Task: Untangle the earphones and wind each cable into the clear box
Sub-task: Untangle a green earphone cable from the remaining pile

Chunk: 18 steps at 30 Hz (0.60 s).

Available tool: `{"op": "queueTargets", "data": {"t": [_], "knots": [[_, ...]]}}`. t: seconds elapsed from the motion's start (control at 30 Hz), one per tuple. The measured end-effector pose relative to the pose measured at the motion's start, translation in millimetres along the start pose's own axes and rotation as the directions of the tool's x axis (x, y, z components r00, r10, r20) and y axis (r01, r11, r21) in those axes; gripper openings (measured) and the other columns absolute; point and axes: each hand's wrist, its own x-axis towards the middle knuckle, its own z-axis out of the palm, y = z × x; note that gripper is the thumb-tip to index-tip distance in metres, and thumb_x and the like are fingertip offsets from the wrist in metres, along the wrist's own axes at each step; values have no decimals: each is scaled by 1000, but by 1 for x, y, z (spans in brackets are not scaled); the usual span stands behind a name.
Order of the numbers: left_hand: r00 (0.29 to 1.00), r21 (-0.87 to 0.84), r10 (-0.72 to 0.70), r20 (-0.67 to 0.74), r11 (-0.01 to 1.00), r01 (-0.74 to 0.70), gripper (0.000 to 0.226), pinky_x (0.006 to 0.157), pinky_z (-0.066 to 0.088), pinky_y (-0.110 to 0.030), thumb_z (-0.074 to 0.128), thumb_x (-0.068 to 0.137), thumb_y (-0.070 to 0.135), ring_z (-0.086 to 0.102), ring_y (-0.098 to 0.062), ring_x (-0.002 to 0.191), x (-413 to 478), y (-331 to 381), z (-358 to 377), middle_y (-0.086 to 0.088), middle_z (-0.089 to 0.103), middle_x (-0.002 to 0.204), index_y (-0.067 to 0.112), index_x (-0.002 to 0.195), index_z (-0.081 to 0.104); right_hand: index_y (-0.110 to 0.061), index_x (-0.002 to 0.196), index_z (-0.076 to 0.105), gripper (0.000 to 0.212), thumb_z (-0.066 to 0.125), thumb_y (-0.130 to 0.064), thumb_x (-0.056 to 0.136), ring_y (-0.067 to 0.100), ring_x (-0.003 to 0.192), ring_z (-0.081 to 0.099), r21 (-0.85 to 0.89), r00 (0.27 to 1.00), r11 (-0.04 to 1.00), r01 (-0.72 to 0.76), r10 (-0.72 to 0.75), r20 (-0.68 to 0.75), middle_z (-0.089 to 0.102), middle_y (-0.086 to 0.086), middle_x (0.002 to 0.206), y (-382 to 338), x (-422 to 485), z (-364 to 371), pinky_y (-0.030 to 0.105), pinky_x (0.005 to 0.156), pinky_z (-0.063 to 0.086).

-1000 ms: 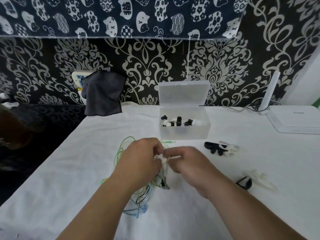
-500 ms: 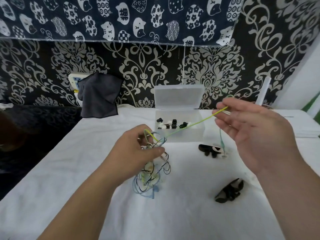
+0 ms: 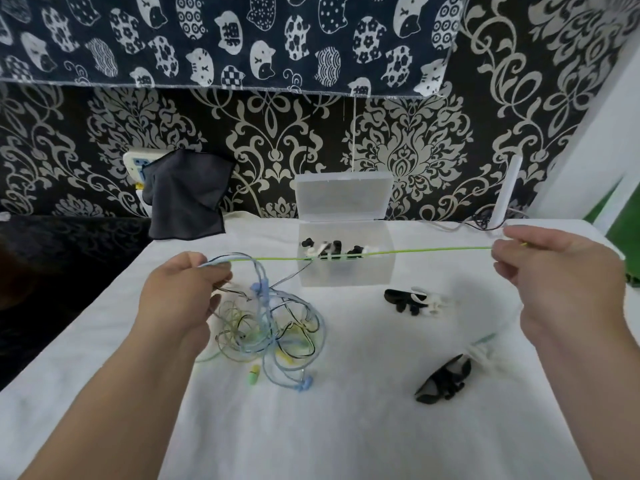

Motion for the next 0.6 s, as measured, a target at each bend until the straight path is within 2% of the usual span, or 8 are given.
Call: {"op": "queueTargets", "data": {"t": [0.07,0.17,0.2,0.27,0.33,0.4,0.5,0.6], "knots": [[999,69,-5,-47,998,8,41,60,32,-30,66,81,-2,43,-18,64,8,-2,-8,-1,48,66,22,61,41,-21,88,72,20,72,-2,82,13,61,60,-56,997,998,7,-11,-71,64,0,73,1,5,-7,16,53,48],[994,165,54,-100,986,-37,40,58,27,-29,68,77,-1,31,-19,64,12,0,-19,-5,38,68,20,58,40,-19,94,75,21,65,-5,81,25,66,62,-369,996,930,5,-39,-84,67,5,75,6,19,-21,24,52,42],[992,184,89,-90,980,-71,41,59,29,-30,68,76,-2,32,-21,66,11,1,-19,-6,38,69,20,57,40,-14,91,75,19,64,-3,80,29,65,61,-522,999,853,20,-33,-16,68,11,73,8,22,-24,27,56,44],[989,187,144,-43,973,-134,44,65,37,-35,65,77,-7,44,-22,69,8,2,-15,-8,46,70,20,53,40,-5,80,74,13,62,-1,80,31,60,62,-801,974,591,94,113,198,69,23,70,12,21,-25,35,58,47],[983,181,184,18,966,-184,47,73,44,-40,64,81,-9,60,-22,75,1,3,-7,-10,54,72,20,52,41,-1,79,73,15,62,-7,85,34,61,70,-912,880,356,201,343,328,72,20,68,15,13,-22,38,59,55],[968,203,229,103,948,-246,48,74,45,-42,69,83,-3,61,-21,77,-4,3,1,-12,53,73,20,52,40,-1,87,72,22,59,-18,90,32,60,71,-925,789,265,273,489,373,73,17,65,15,1,-16,36,59,57],[939,202,285,192,925,-322,51,71,41,-40,73,83,4,54,-21,77,-12,3,9,-11,50,69,21,50,38,-7,88,72,23,60,-26,92,16,42,56,-841,747,354,409,400,531,67,4,53,13,-16,0,20,44,44],[923,166,279,265,930,-329,51,72,41,-40,75,82,8,53,-20,72,-21,4,16,-5,46,61,21,51,37,-27,94,74,7,70,-30,88,5,57,61,-591,716,694,411,155,681,69,-8,67,21,-39,23,31,66,52]]}}
